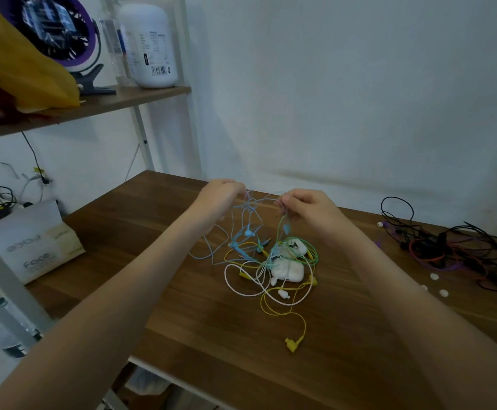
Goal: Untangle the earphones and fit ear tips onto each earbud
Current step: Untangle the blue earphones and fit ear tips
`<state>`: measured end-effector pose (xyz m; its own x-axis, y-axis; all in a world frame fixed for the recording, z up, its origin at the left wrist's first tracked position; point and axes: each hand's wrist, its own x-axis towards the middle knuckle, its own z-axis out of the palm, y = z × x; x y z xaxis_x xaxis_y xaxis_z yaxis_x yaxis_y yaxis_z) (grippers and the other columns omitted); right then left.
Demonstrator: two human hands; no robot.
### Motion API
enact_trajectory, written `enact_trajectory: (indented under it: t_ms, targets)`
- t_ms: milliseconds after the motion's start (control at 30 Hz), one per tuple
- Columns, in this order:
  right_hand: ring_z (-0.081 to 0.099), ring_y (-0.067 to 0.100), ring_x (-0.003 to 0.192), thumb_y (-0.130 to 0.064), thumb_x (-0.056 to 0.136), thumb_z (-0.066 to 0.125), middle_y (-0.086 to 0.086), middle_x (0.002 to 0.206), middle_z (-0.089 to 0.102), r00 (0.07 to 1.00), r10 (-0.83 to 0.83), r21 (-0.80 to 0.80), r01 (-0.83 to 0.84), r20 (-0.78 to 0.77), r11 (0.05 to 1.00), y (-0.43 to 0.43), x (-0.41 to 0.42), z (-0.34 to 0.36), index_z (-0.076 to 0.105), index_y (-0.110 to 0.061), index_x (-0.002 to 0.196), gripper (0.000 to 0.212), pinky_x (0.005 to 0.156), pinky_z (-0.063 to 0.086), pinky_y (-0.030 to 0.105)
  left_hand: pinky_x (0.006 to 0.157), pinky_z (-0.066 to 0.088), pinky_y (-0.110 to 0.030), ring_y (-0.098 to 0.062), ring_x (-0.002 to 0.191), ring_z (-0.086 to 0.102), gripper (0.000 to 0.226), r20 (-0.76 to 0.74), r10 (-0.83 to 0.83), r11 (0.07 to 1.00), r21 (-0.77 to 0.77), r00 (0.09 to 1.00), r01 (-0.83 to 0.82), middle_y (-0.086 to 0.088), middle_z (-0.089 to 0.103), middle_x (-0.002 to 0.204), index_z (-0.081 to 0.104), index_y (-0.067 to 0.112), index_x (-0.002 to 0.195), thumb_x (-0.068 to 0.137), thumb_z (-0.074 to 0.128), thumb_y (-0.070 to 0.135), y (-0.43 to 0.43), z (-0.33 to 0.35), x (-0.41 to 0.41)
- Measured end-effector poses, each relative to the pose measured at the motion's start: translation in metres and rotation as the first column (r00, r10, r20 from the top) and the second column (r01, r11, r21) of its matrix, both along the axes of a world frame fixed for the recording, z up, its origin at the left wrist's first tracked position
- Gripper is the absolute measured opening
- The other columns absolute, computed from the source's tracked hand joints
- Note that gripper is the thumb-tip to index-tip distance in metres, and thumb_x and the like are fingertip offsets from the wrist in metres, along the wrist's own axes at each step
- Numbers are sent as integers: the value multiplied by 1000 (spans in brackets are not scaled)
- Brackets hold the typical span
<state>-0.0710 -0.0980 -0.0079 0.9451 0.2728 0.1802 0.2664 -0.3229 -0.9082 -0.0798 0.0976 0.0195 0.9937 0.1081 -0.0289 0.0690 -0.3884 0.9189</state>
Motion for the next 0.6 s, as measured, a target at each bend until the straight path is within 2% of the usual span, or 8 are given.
enact_trajectory:
  t_ms: [67, 167, 267, 367, 433, 500, 600]
  targets:
    - [67, 20, 71, -17, 99, 47, 7, 81, 68, 998, -52, 72, 54, -29, 996, -1, -2, 5, 67, -13, 88, 23, 68, 58, 31, 46, 24, -25, -17, 51, 31, 16, -16, 12, 1000, 26, 1000, -11, -1, 35, 60, 67, 5, 92, 85, 56, 14, 1, -2, 0]
    - [69, 28, 60, -20, 100, 46, 13, 81, 67, 993, -83, 99, 91, -84, 991, -3, -8, 12, 62, -9, 88, 23, 51, 59, 37, 48, 25, -25, -17, 53, 32, 11, -34, 21, 997, 74, 999, -19, 0, 36, 61, 65, 9, 81, 82, 56, 16, 3, -7, 0]
    - [67, 31, 52, -22, 101, 44, 13, 75, 67, 995, -83, 8, 83, -54, 997, -5, -11, 15, 59, -8, 88, 23, 39, 52, 31, 52, 28, -28, -18, 55, 33, 11, -56, 25, 994, 110, 998, -18, 1, 34, 59, 59, 13, 73, 82, 56, 19, 2, -11, 0]
    - [55, 22, 35, -23, 100, 43, 11, 71, 68, 992, -122, -101, 125, 42, 987, -7, -12, 16, 58, -12, 87, 22, 32, 38, 21, 55, 32, -30, -16, 61, 41, 22, -16, 26, 993, 117, 1000, -24, 3, 44, 62, 58, 18, 65, 86, 54, 24, 1, -16, 1]
    - [46, 19, 33, -24, 99, 44, 8, 68, 68, 987, -129, -131, 140, 94, 981, -8, -12, 17, 58, -15, 85, 22, 32, 35, 19, 62, 37, -31, -18, 76, 50, 23, 32, 35, 993, 109, 999, -39, 3, 55, 73, 61, 20, 67, 88, 54, 26, -1, -18, 3]
    - [45, 13, 34, -24, 99, 45, 6, 66, 66, 989, -110, -137, 123, 97, 983, -9, -12, 17, 58, -17, 83, 22, 35, 37, 20, 73, 40, -32, -18, 92, 54, 17, 65, 26, 993, 111, 998, -33, 4, 62, 89, 64, 22, 74, 89, 55, 23, -1, -18, 5]
    - [45, -1, 36, -26, 98, 48, 1, 68, 66, 991, -107, -201, 122, 86, 972, -11, -9, 14, 57, -21, 82, 19, 48, 40, 22, 82, 40, -32, -17, 102, 52, 9, 35, -55, 964, 262, 998, 44, 1, 58, 104, 61, 19, 96, 92, 53, 17, 1, -18, 6]
